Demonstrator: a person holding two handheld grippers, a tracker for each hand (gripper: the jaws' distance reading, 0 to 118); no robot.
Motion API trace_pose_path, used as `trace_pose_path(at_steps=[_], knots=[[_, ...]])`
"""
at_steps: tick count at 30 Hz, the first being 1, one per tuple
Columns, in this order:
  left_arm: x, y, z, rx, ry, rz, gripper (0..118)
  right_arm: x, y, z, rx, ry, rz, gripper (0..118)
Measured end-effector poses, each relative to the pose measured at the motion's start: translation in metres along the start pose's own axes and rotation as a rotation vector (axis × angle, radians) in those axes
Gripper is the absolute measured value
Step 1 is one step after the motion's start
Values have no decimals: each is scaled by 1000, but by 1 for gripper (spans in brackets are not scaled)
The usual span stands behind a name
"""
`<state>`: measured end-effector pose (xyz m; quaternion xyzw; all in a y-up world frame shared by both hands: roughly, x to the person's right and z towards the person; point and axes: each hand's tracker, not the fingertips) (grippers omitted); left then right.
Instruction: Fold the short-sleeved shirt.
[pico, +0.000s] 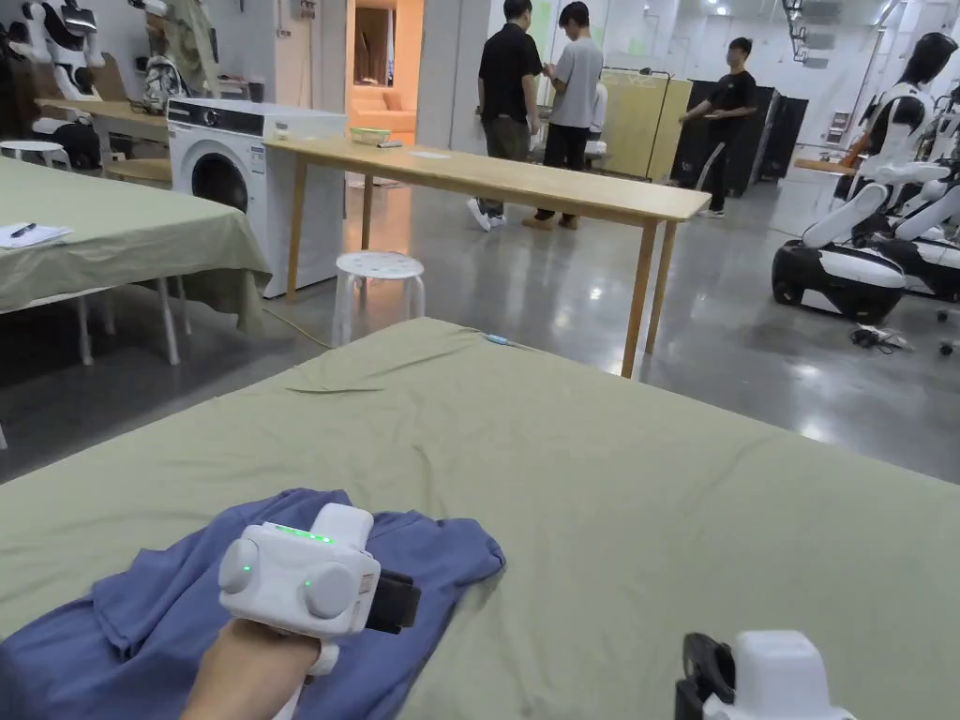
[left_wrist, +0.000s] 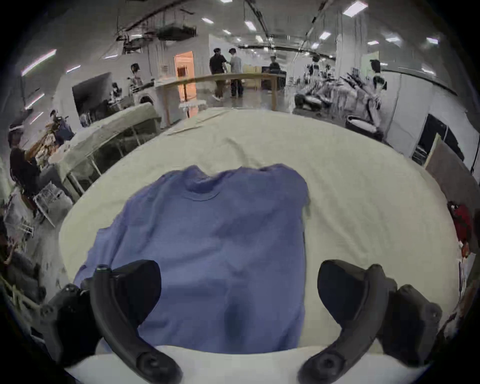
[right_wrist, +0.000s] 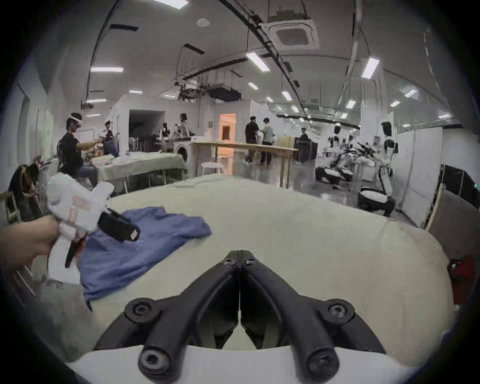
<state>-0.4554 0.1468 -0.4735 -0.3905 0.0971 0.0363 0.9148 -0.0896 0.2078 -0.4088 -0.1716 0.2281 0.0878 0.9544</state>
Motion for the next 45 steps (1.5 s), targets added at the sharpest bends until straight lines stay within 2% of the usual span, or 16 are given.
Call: trace_pose_path(at_steps=[4, 7, 9, 11, 13, 14, 15, 18, 19, 20, 26, 28, 32, 38, 41, 45], knots=[[-11, 5, -63, -81, 2, 68, 117, 25, -15, -3, -59, -64, -23, 1], [-16, -16, -100, -268, -1, 52, 111, 43, -23, -3, -92, -110, -53, 1], [-14, -10, -53, -179, -17, 62, 103, 53, -26, -5, -108, -137, -67, 1], [-15, -11, -36, -113, -1, 14, 58, 59, -28, -5, -114, -145, -81, 1], [-29, -4, -38, -109, 47, 32, 0, 61, -27, -4, -117, -150, -83, 1], [-34, -6, -38, -110, 88, 23, 0, 62, -26, -1, -114, -151, -85, 1], [-40, -8, -37, -127, 0, 54, 0, 62, -25, 2, -110, -147, -91, 1], [-16, 4, -12, -69, 8, -19, 0, 70, -20, 14, -92, -133, -122, 1], [-9, 8, 2, -33, -57, 0, 0, 73, -20, 20, -82, -134, -125, 1], [4, 20, 10, 9, -121, 42, 0, 79, -19, 26, -70, -143, -129, 1], [111, 68, 69, 152, -277, -106, 0, 131, -24, 78, -31, -234, -203, 1], [157, 76, 84, 191, -385, -134, 0, 155, -28, 102, -29, -261, -239, 1], [277, 90, 118, 267, -563, -254, 0, 202, -38, 154, -29, -387, -224, 1], [480, 55, 149, 212, -812, -431, 0, 273, -61, 235, -22, -539, -265, 1], [572, 8, 146, 133, -876, -501, 0, 303, -81, 260, -47, -596, -268, 1], [649, -58, 107, 80, -742, -609, 0, 340, -113, 273, -73, -633, -314, 1]])
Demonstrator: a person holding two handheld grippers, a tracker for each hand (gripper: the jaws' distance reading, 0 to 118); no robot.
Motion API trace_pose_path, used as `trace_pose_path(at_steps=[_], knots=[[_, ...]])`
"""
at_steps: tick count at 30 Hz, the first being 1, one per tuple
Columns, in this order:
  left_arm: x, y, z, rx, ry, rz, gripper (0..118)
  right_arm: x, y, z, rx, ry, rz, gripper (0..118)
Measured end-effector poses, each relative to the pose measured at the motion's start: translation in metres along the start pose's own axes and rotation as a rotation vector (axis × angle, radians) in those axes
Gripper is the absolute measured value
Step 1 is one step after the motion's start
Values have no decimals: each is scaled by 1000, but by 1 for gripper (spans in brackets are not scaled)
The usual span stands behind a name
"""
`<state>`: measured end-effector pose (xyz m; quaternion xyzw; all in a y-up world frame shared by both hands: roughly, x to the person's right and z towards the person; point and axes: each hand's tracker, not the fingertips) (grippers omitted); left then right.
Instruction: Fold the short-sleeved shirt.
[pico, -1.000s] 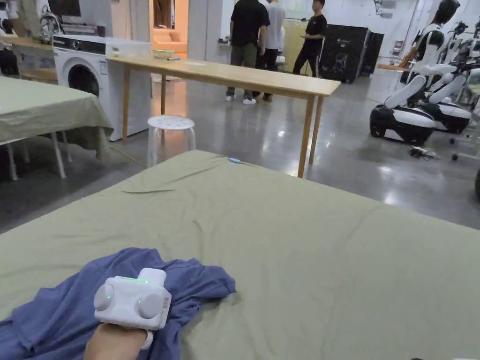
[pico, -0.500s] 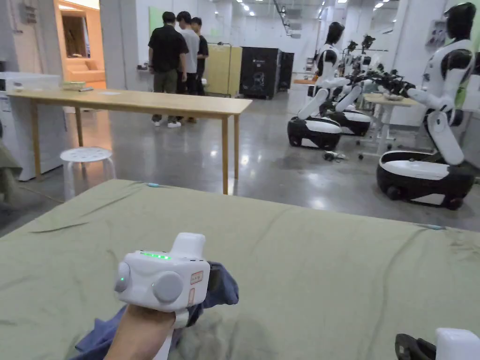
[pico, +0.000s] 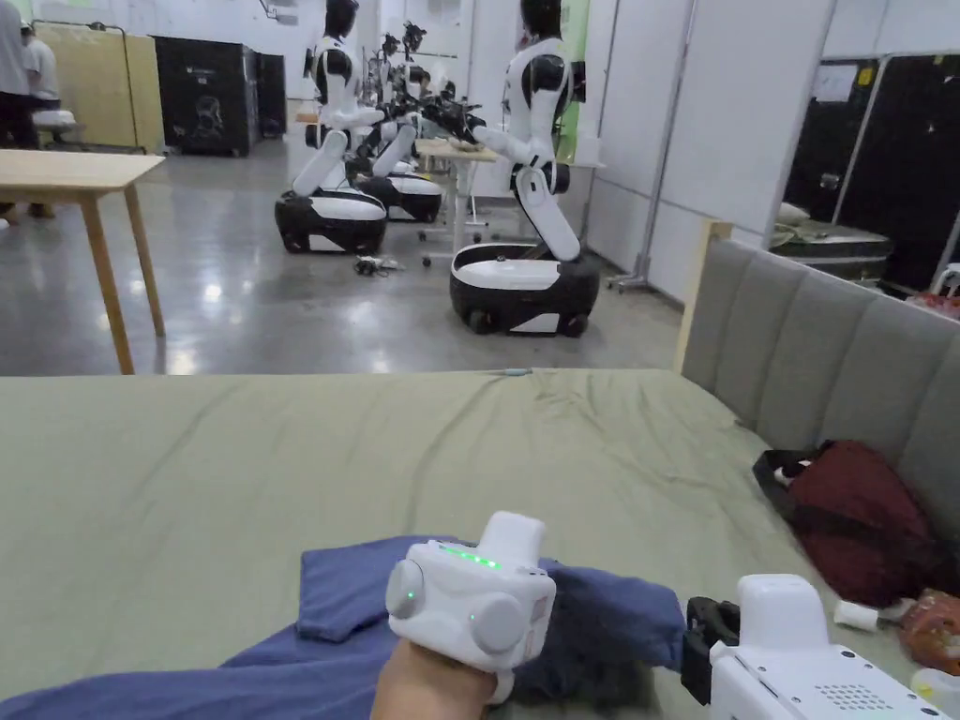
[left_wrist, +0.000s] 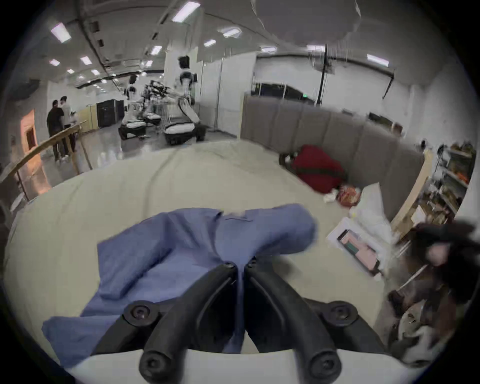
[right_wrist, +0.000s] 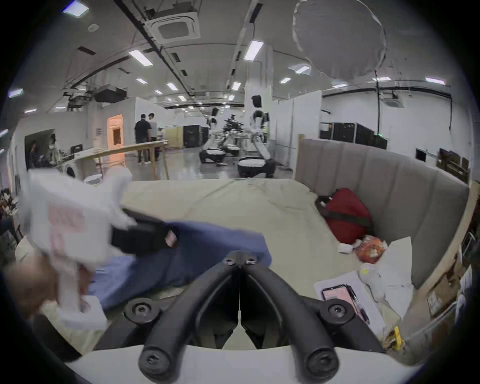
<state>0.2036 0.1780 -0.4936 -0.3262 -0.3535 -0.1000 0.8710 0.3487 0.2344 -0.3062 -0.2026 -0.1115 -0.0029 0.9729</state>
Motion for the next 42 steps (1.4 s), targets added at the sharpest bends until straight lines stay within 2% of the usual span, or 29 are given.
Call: trace_pose_path(at_steps=[3, 4, 5, 6, 7, 9, 10, 11, 14, 17, 20, 21, 22, 23, 24, 25, 29, 33, 34, 35, 36, 37, 39, 42], knots=[[3, -29, -34, -120, 11, 73, 0, 6, -3, 11, -13, -13, -11, 1], [2, -34, -36, -115, 22, 83, 5, 7, -4, 11, -15, -12, -11, 1], [1, -36, -35, -107, 18, 77, 21, 7, -5, 12, -16, -10, -10, 1], [0, -37, -28, -96, 14, 67, 60, 5, -7, 11, -16, -7, -8, 1], [0, -38, -12, -46, 22, 39, 118, 2, -6, 12, -14, -3, -4, 1], [-3, -35, 22, 44, 21, 15, 118, -8, 0, 15, 2, 12, -6, 1], [-7, -36, 45, 184, 14, 7, 116, -12, 2, 15, 13, 29, -5, 1], [-13, -35, 87, 185, 61, -12, 114, -21, 4, 18, 34, 43, 4, 1], [-39, -50, 174, 356, 139, -60, 117, -53, 14, 32, 86, 88, 51, 1], [-81, -80, 248, 422, 250, -20, 117, -80, 12, 40, 136, 162, 50, 1], [-127, -121, 297, 380, 426, 6, 116, -102, -3, 40, 158, 192, 34, 1], [-142, -134, 307, 348, 443, -1, 113, -111, -2, 41, 159, 203, 27, 1], [-154, -144, 315, 325, 481, 10, 96, -118, 0, 42, 161, 212, 20, 1], [-169, -152, 319, 283, 494, 41, 61, -124, -1, 41, 159, 220, 12, 1], [-183, -160, 323, 255, 493, 78, 13, -129, -2, 40, 152, 229, 3, 1], [-196, -166, 323, 223, 539, 123, 0, -133, -4, 38, 145, 238, -3, 1], [-264, -182, 323, 145, 552, 322, 0, -137, -8, 27, 111, 240, -15, 1], [-323, -187, 276, -13, 518, 345, 1, -125, -8, 15, 78, 199, -7, 1], [-312, -184, 271, 3, 542, 319, 16, -119, -10, 12, 72, 184, -4, 1], [-302, -184, 262, -4, 552, 313, 41, -112, -10, 9, 62, 165, -4, 1], [-304, -184, 248, -30, 559, 309, 80, -105, -11, 6, 49, 149, -9, 1], [-306, -184, 235, -53, 562, 308, 113, -97, -12, 4, 35, 134, -20, 1], [-331, -181, 202, -98, 555, 322, 116, -77, -16, -1, -3, 100, -59, 1], [-339, -179, 173, -153, 628, 275, 114, -47, -24, -10, -54, 25, -47, 1]])
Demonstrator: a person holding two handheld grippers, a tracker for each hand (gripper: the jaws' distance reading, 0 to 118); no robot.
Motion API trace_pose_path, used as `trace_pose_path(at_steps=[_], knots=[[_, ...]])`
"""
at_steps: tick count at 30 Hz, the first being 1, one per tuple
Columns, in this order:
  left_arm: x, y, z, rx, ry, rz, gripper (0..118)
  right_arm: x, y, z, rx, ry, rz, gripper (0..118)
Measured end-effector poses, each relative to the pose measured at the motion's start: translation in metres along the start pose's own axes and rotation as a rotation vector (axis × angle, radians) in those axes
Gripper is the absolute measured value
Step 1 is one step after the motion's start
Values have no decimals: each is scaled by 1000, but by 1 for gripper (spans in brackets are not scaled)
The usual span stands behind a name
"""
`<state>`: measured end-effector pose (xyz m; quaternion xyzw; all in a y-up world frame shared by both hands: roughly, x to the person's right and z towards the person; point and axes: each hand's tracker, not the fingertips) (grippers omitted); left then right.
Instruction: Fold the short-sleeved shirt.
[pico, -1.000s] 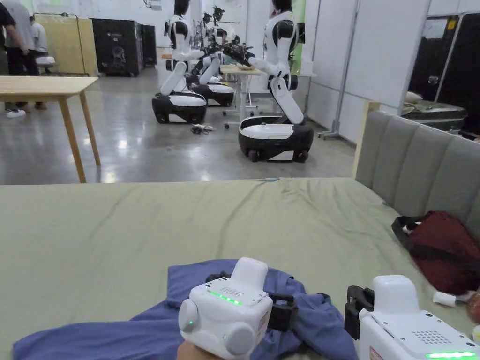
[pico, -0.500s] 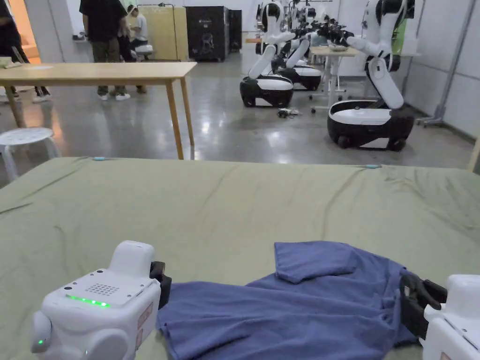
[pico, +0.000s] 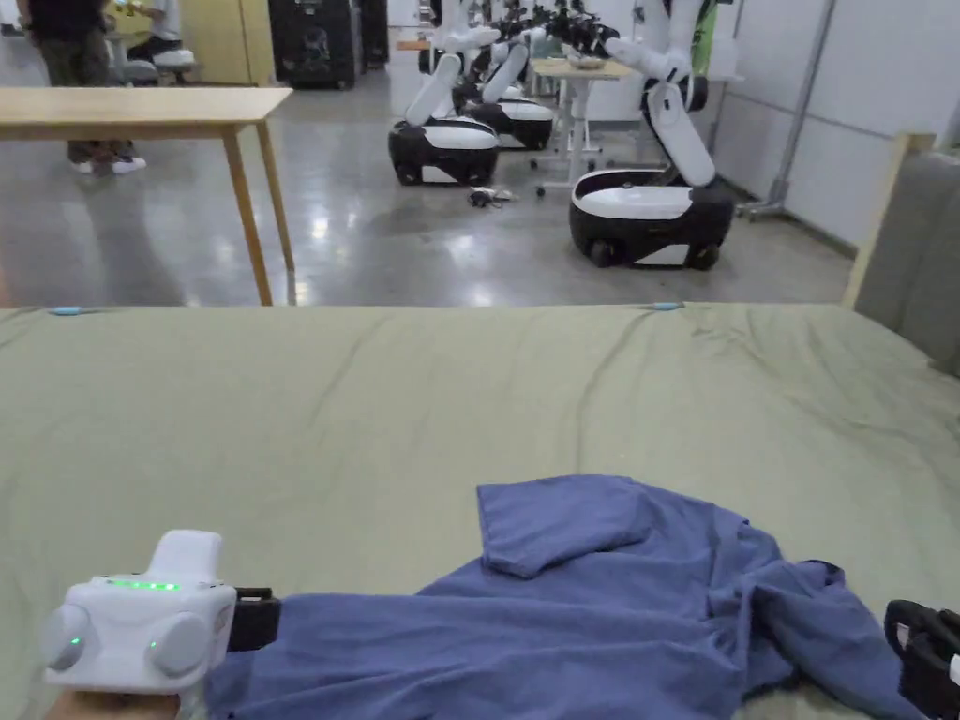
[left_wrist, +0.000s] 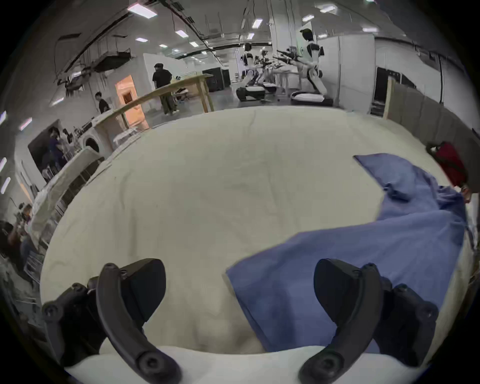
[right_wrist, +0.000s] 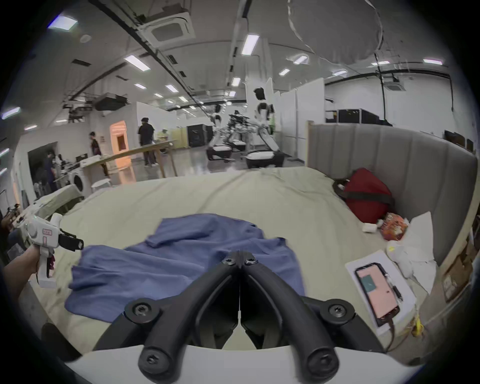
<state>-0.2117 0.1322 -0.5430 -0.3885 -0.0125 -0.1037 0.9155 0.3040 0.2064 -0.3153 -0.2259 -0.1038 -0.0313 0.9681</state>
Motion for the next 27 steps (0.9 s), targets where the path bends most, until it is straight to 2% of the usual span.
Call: trace_pose_path(at_steps=[3, 4, 6, 7, 8, 9, 10, 11, 12, 13, 16, 17, 19, 20, 22, 24, 26, 27], knots=[[1, 5, -30, -67, 30, -44, 112, 30, -5, -13, -82, -72, -1, 1], [4, 2, -30, -89, 26, -83, 98, 43, -11, -21, -107, -84, -13, 1], [17, -8, -17, -72, -22, -150, 56, 57, -16, -36, -153, -107, -17, 1], [21, -9, -9, -50, -65, -118, 28, 61, -19, -47, -180, -114, -6, 1], [25, -7, -7, -62, -63, -114, 10, 63, -21, -58, -204, -101, 13, 1], [31, -6, -3, -62, -53, -126, 8, 64, -23, -73, -247, -67, 38, 4], [34, -6, 1, -54, -41, -143, 6, 66, -25, -85, -278, -38, 49, 20], [34, -6, 6, -52, -48, -141, 6, 68, -29, -97, -301, -9, 48, 55], [32, -5, 12, -43, -61, -122, 6, 62, -31, -105, -337, -3, 61, 105], [25, 2, 10, -33, -75, -91, 5, 60, -36, -115, -366, -15, 95, 118], [19, 9, 28, -13, -80, -74, 5, 58, -50, -141, -383, -39, 174, 114], [15, 12, 26, -7, -80, -71, 5, 60, -52, -149, -425, -18, 165, 107], [14, 15, 32, -2, -86, -62, 5, 66, -54, -160, -479, 39, 125, 45], [13, 17, 31, 2, -86, -56, 5, 66, -48, -158, -462, 35, 117, 38], [13, 20, 29, 1, -83, -55, 5, 72, -42, -157, -441, 83, 32, 14], [12, 23, 30, -3, -77, -54, 4, 84, -36, -159, -432, 125, -7, 11], [4, 28, 36, 21, -64, -2, 3, 86, -16, -146, -368, 92, 48, 10], [-1, 34, 45, 49, -63, 20, 3, 88, -3, -137, -340, 109, 56, 10]])
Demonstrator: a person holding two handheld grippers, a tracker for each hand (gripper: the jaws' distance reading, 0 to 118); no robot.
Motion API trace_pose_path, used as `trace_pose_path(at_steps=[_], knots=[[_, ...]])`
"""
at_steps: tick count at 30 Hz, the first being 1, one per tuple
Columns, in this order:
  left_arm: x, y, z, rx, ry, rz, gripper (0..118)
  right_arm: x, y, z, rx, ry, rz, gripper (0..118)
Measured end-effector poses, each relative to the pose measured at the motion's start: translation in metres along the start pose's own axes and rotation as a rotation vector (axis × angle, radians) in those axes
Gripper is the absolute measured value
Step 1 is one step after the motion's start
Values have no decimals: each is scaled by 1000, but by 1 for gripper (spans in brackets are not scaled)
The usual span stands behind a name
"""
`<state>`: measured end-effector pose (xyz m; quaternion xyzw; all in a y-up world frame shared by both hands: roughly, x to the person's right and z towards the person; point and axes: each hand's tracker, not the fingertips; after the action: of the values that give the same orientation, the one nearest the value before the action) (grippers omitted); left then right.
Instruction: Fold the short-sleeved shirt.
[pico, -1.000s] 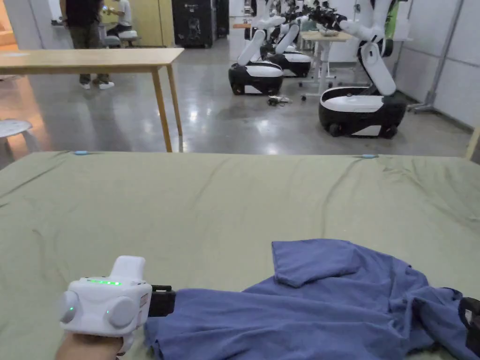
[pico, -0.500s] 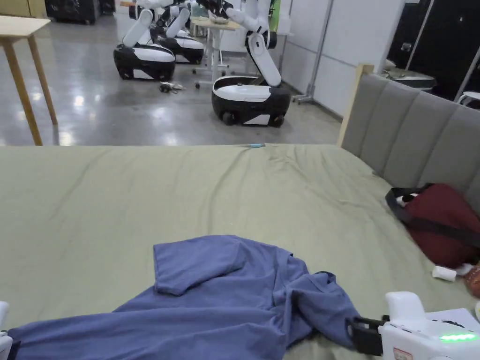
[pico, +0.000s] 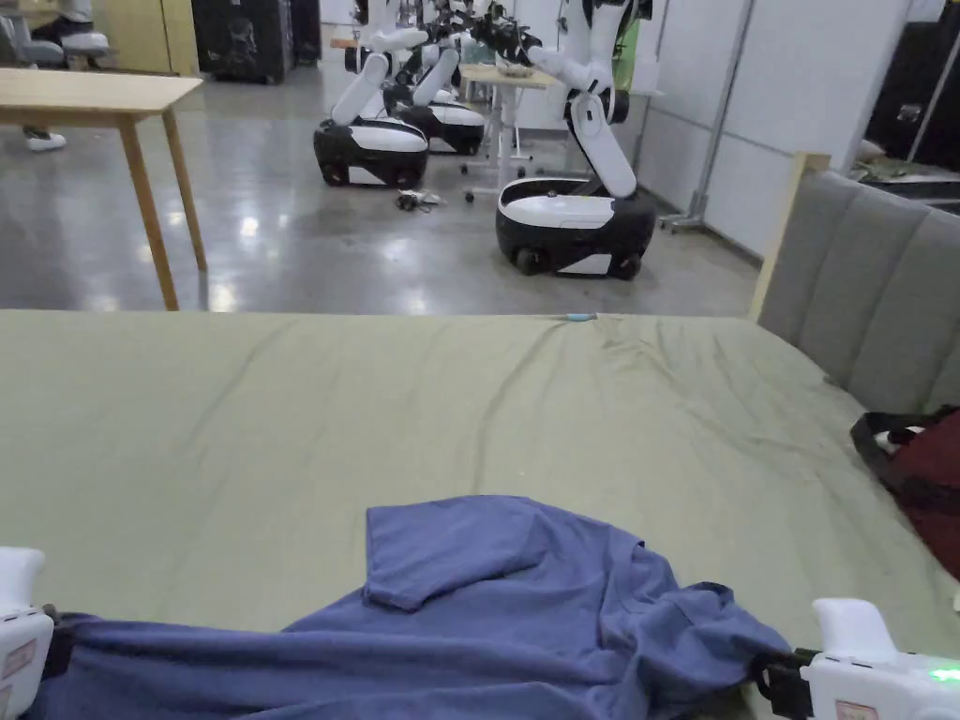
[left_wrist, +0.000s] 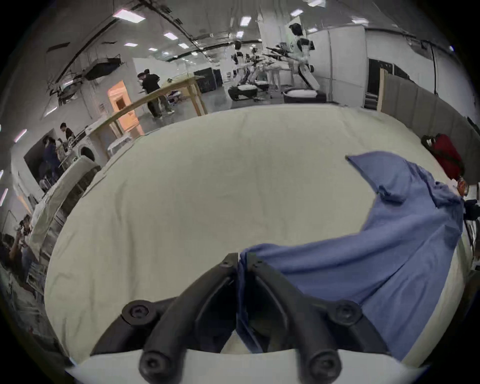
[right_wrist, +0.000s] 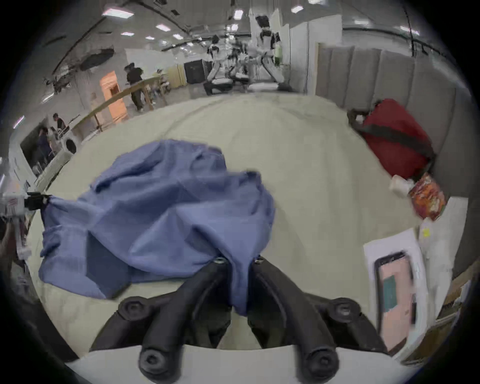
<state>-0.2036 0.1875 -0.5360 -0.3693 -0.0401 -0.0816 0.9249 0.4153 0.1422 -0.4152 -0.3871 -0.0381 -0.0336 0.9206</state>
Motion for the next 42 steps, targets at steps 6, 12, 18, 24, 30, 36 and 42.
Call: trace_pose_path(at_steps=[6, 12, 18, 24, 30, 36, 42], knots=[[-17, 66, 75, 167, 40, -57, 2, -27, 95, 103, 181, -38, 120, 10], [-44, 152, 141, 378, 76, 27, 2, -31, 205, 158, 388, -72, 101, 10], [-69, 234, 173, 532, 117, 96, 2, -31, 295, 205, 574, -81, 11, 10], [-83, 300, 181, 627, 138, 149, 2, -34, 360, 220, 642, -87, -17, 10], [-77, 311, 134, 612, 204, 106, 2, -41, 366, 172, 620, -106, -21, 10], [-66, 274, 56, 550, 220, 112, 2, -41, 338, 90, 524, -104, -48, 10], [-57, 236, 50, 499, 171, 149, 2, -21, 298, 60, 487, -92, -85, 10]])
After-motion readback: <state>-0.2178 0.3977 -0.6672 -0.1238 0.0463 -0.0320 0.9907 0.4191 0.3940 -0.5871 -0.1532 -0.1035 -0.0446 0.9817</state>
